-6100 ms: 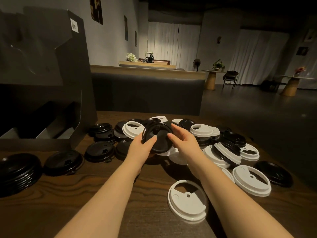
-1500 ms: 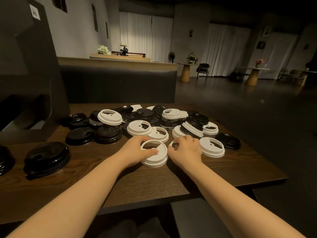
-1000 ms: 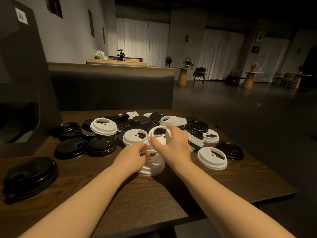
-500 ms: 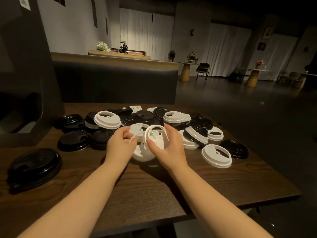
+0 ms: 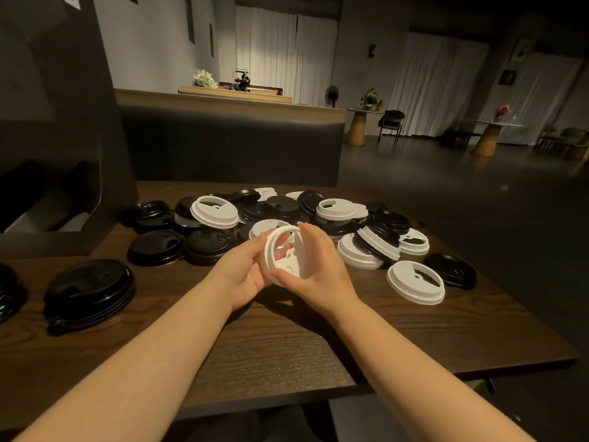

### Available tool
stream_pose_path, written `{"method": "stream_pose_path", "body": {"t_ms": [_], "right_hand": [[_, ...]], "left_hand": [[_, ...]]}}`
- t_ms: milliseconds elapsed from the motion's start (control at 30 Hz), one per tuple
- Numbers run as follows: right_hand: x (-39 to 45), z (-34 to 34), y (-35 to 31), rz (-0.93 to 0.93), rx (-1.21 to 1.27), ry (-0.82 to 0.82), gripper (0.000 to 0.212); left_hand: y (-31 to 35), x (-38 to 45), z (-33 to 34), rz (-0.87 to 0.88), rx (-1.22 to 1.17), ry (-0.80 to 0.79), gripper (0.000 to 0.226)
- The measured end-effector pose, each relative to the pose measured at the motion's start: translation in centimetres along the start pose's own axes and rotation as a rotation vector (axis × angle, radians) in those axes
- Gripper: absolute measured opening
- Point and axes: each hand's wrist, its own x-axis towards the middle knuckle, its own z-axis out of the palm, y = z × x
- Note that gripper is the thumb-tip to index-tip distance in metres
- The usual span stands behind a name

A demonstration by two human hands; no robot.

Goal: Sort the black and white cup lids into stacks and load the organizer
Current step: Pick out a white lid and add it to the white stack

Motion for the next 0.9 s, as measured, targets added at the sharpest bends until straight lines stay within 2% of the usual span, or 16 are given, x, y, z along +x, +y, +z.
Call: {"method": "stream_pose_path", "body": {"t_ms": [300, 533, 633, 700, 767, 833, 900], "right_hand": [[0.2, 0.1, -0.1, -0.045, -0.050, -0.040, 0.086], [0.6, 0.5, 0.5, 0.020, -0.082, 0.039, 0.081], [0.9, 0.4, 0.5, 0.165, 0.136, -0.001, 0.080], [1.2, 0.1, 1.0, 0.312, 0.353, -0.026, 0.070], [1.4, 0.0, 1.6, 0.335, 0.395, -0.031, 0.046], [1.4, 0.0, 1.5, 0.373, 0.440, 0.043, 0.027], [1.5, -0.2, 1.3, 0.462, 0.538, 0.147, 0.023]], "left_hand": [[0.5, -0.6, -0.2, -0.044, -0.035, -0.063, 0.038], [-0.1, -0.7, 0.0, 0.015, 0.195, -0.238, 0.047], [0.0, -0.7, 0.1, 0.088, 0.283, -0.118, 0.045], [-0.1, -0.7, 0.2, 0.269, 0.517, -0.021, 0.036], [-0.5, -0.6, 0.4, 0.495, 0.781, 0.069, 0.032], [-0.5, -0.2, 0.2, 0.629, 0.842, 0.153, 0.045], [-0.3, 1.0, -0.2, 0.698, 1.092, 0.262, 0.052]]}}
